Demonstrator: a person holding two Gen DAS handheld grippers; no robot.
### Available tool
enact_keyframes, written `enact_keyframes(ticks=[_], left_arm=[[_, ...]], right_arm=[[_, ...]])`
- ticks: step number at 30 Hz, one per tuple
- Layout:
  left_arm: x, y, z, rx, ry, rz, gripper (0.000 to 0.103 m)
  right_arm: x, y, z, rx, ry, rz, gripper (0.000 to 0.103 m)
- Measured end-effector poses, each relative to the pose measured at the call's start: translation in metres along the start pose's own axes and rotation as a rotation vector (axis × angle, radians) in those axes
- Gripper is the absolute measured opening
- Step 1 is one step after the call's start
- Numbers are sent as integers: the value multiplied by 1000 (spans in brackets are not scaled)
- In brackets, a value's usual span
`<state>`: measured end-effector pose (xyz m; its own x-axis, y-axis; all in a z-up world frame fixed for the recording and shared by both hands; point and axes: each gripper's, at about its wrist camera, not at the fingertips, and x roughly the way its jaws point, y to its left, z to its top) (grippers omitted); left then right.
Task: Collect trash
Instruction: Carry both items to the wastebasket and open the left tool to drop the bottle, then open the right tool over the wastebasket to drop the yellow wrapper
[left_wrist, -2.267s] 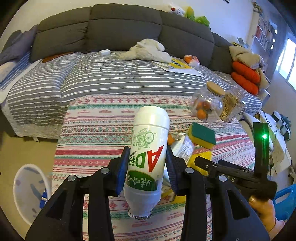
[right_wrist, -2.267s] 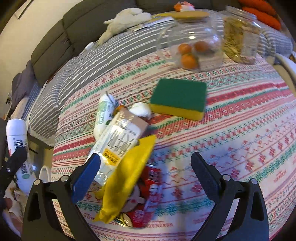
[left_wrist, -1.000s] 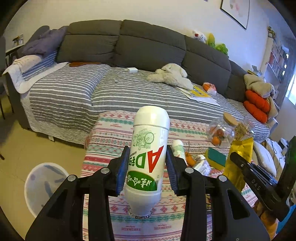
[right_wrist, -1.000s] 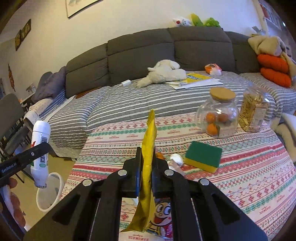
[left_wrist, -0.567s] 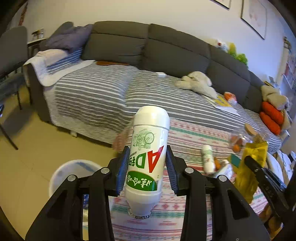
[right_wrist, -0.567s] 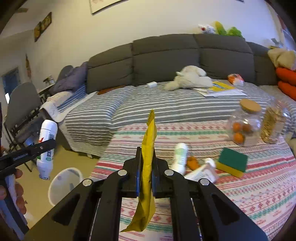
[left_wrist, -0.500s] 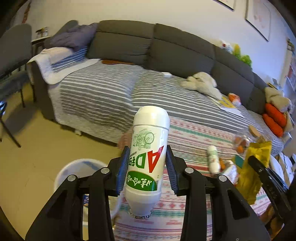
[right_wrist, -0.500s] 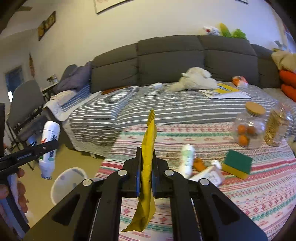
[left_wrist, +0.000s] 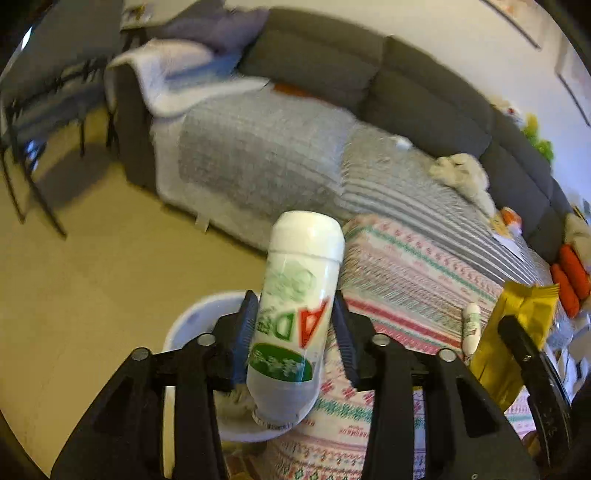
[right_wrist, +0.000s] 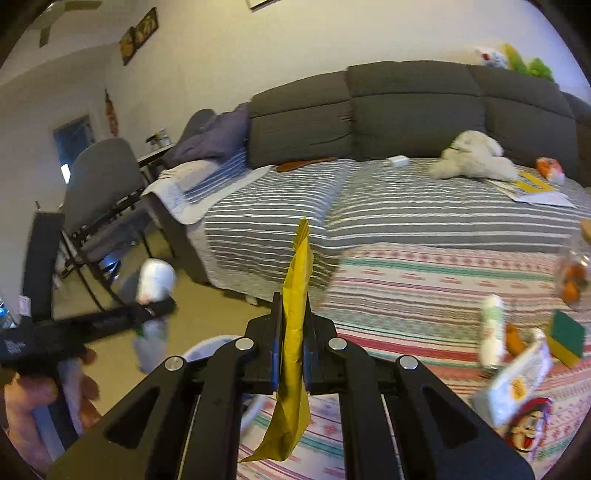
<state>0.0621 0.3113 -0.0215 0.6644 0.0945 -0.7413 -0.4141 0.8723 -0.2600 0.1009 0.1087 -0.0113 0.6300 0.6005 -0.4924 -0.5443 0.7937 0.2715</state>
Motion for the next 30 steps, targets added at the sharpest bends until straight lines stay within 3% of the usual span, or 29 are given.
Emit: enact_keyframes(ticks=[1, 3, 5, 8, 16, 22, 23, 24, 26, 30], left_arm=[[-1, 5, 1, -12, 8, 8, 46], [-10, 13, 4, -35, -16, 28, 60], [-22, 23, 7, -88, -47, 3, 67], [-36, 37, 12, -152, -85, -1, 67], [-62, 72, 19, -284, -179, 81, 72], [-65, 90, 22, -323, -181, 106, 75], [-63, 91, 22, -324, -178, 116, 76], [-62, 91, 22, -320, -178, 139, 78], [-64, 91, 21, -300, -186, 177, 83], [-66, 78, 19, -243, -219, 257, 95]], right_arm=[[4, 7, 1, -4, 1, 11, 8], [11, 20, 3, -12, 8, 32, 8], [18, 29, 3, -21, 14, 43, 8], [30, 42, 3, -27, 30, 61, 8], [58, 68, -5, -31, 69, 91, 8], [74, 79, -7, -35, 104, 87, 14], [75, 79, -7, -33, 111, 71, 24], [75, 77, -6, -25, 109, 50, 47], [70, 73, -3, -4, 78, 1, 75], [60, 64, 6, 1, 45, -87, 85]])
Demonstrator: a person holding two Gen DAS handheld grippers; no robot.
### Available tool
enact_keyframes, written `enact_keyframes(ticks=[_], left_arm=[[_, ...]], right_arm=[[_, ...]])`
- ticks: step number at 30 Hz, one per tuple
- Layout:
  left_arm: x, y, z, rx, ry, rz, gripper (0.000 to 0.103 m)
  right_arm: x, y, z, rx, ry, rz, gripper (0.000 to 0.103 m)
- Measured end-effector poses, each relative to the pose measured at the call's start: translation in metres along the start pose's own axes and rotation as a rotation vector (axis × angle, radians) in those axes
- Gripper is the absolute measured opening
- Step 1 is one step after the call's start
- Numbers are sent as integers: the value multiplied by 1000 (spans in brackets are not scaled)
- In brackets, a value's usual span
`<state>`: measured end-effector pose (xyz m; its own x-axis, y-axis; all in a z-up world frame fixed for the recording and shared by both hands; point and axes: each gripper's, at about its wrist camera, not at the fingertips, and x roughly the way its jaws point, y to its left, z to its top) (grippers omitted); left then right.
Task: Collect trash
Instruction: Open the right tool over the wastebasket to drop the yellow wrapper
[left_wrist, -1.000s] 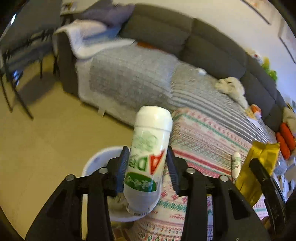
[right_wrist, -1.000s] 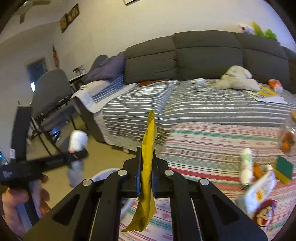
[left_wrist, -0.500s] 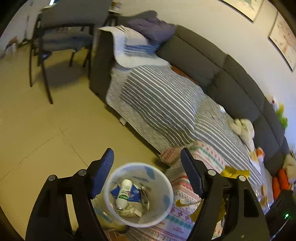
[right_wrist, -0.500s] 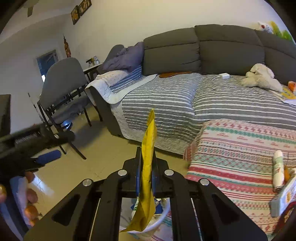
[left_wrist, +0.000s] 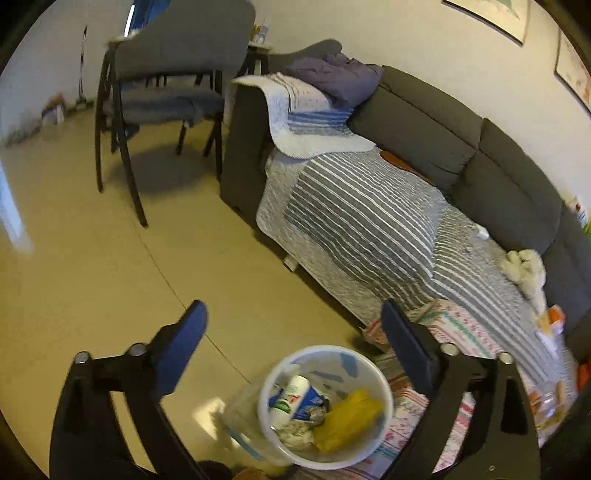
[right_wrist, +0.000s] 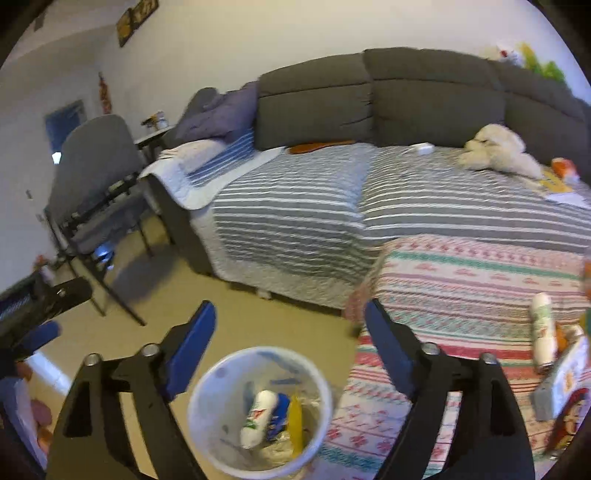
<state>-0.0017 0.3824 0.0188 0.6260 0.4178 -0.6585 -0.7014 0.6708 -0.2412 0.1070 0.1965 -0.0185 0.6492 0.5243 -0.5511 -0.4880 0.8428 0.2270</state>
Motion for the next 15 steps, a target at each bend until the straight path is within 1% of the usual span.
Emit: enact_keyframes(ticks=[1, 3, 6, 8, 11, 15], left_arm=[[-3, -5, -2, 25, -19, 23, 95], [-6, -15, -7, 68, -46, 48, 96], [-8, -29, -13, 117, -68, 66, 96], [-11, -42, -20, 161, -91, 83, 96], [-15, -60, -28, 211, -113, 79, 96], [-16, -81, -37, 250, -118, 44, 96]], right_arm=[[-3, -3, 3, 1, -12, -19, 86], [-8, -8, 7, 0, -32, -61, 91], [-20, -21, 13, -5, -73, -132, 92], [-25, -29, 17, -10, -86, -159, 92], [-35, -43, 18, -25, -107, -202, 93], [-46, -62, 18, -25, -121, -245, 93]])
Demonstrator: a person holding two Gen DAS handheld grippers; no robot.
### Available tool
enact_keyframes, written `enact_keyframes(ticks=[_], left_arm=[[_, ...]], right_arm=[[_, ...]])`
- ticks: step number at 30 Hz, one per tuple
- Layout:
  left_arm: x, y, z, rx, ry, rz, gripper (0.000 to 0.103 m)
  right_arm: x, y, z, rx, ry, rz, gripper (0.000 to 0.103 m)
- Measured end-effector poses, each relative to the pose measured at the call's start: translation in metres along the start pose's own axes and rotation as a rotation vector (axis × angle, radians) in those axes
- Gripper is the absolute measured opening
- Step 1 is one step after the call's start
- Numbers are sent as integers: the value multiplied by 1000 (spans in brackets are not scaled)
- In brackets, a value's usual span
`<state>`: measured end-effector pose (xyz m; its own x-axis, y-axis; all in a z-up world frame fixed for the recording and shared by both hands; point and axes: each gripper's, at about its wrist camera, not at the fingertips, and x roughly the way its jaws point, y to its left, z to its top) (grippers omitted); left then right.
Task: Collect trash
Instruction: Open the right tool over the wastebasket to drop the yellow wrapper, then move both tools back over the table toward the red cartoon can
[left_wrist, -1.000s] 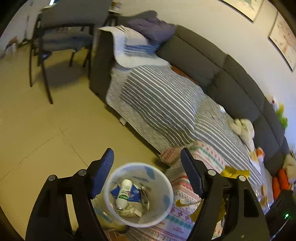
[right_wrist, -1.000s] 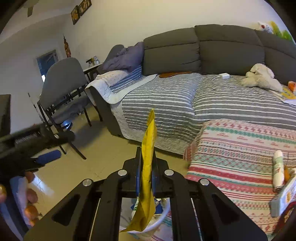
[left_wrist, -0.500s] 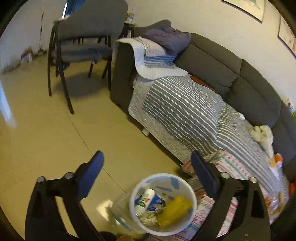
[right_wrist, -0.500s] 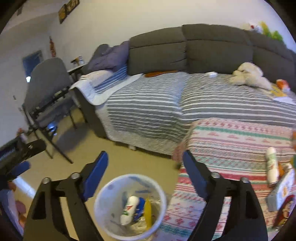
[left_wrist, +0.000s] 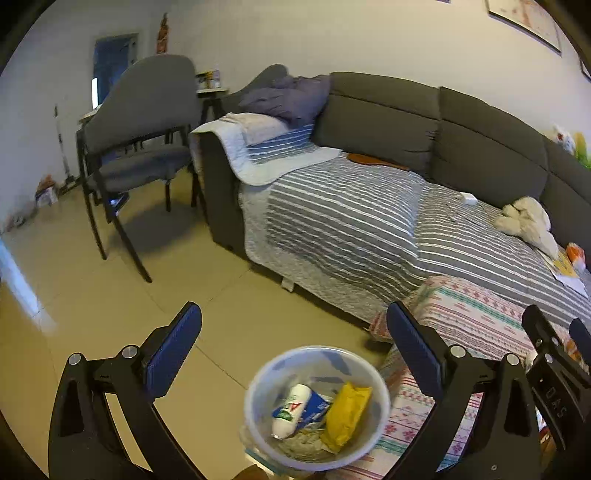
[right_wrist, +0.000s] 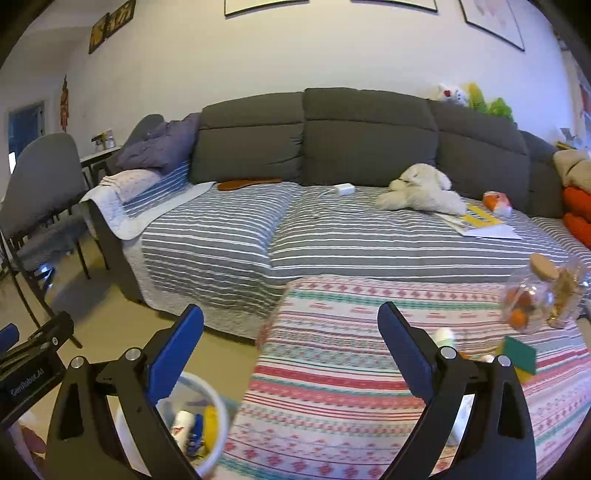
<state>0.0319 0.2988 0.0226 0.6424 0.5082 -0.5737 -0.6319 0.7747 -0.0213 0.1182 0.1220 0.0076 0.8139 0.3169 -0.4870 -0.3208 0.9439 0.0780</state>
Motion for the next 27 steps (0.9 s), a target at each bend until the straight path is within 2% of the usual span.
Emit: enact_keyframes(ticks=[19, 27], left_arm=[[-16, -125, -35, 175, 2, -146, 96], [-12, -178, -53, 247, 52, -224, 96]], right_arm=[[-18, -125, -19, 46, 30, -189, 93], [-30, -200, -36, 105, 73, -288, 93]])
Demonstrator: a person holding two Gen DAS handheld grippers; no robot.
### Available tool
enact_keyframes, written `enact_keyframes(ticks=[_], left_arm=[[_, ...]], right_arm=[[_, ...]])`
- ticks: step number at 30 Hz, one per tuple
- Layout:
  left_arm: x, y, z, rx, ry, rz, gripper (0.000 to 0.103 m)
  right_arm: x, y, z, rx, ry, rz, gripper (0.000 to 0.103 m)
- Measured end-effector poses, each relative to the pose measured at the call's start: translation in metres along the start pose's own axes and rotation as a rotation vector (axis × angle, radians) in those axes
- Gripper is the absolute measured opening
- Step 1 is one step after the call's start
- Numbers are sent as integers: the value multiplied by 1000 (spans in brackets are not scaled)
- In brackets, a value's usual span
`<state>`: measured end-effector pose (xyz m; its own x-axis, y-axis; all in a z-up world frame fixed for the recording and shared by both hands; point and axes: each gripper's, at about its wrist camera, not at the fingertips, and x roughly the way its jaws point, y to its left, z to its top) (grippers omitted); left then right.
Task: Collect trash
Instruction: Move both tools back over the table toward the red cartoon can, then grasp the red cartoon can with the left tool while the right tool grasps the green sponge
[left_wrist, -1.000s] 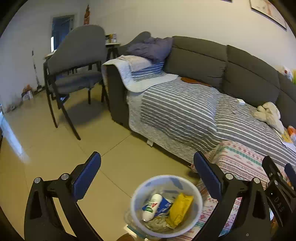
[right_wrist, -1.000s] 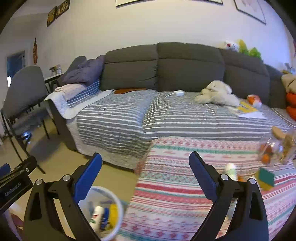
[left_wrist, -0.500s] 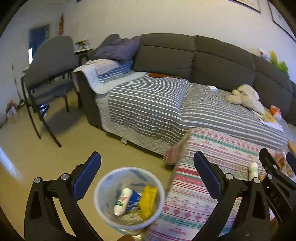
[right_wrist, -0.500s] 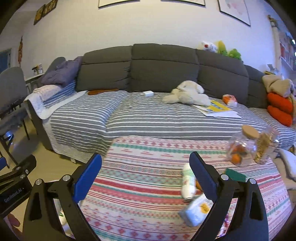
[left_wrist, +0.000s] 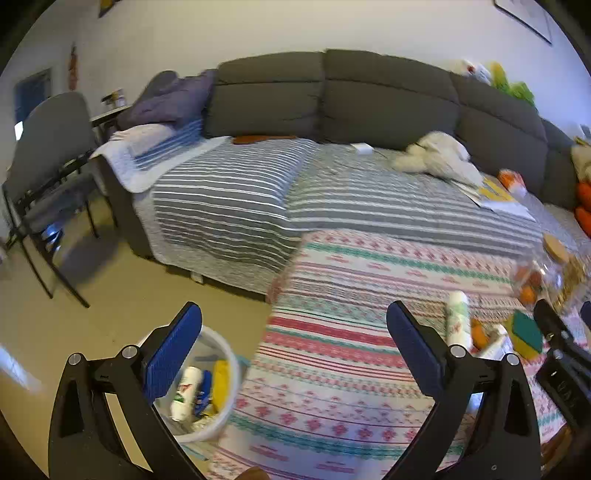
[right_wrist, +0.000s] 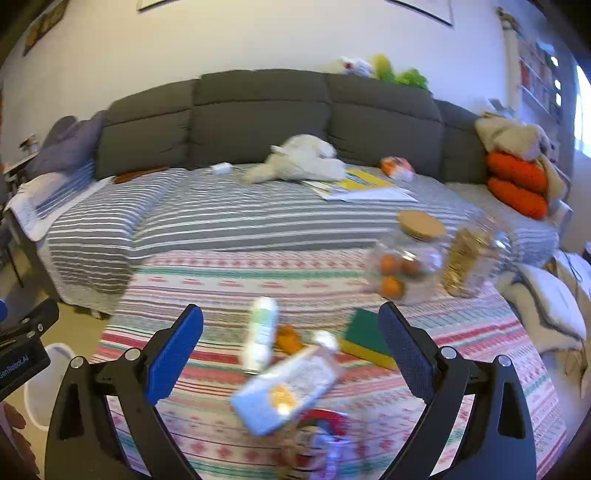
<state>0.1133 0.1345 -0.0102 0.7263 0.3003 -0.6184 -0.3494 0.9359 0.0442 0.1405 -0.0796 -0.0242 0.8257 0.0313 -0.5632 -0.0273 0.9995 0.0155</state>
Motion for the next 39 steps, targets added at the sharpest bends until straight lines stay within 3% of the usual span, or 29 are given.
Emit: enact_keyframes(ticks=[13, 15, 20, 22, 28, 33, 35, 36, 39], left_arm=[[29, -114, -48, 318, 160, -223, 96], [34, -130, -57, 369, 200, -249, 96], [40, -161, -82, 419, 395, -428, 96], [37, -173, -91, 438, 422, -472, 96], [36, -201, -109, 495, 435, -492, 96], [42, -218, -117, 509, 420, -460, 95], [40, -224, -120, 527, 402, -465, 84], [39, -225, -121, 535, 406, -482, 66], [46, -230, -133, 586, 462, -480, 64]], right_arm=[[7, -110, -10, 117, 95, -87, 96], [9, -118, -14, 109, 118, -95, 96], [8, -149, -18, 126, 141, -126, 96], [9, -162, -18, 146, 152, -137, 96], [12, -190, -20, 195, 175, -156, 96], [22, -203, -23, 203, 194, -183, 96], [30, -203, -24, 194, 205, -180, 96], [34, -201, -24, 183, 210, -179, 96], [44, -194, -24, 135, 218, -176, 96]])
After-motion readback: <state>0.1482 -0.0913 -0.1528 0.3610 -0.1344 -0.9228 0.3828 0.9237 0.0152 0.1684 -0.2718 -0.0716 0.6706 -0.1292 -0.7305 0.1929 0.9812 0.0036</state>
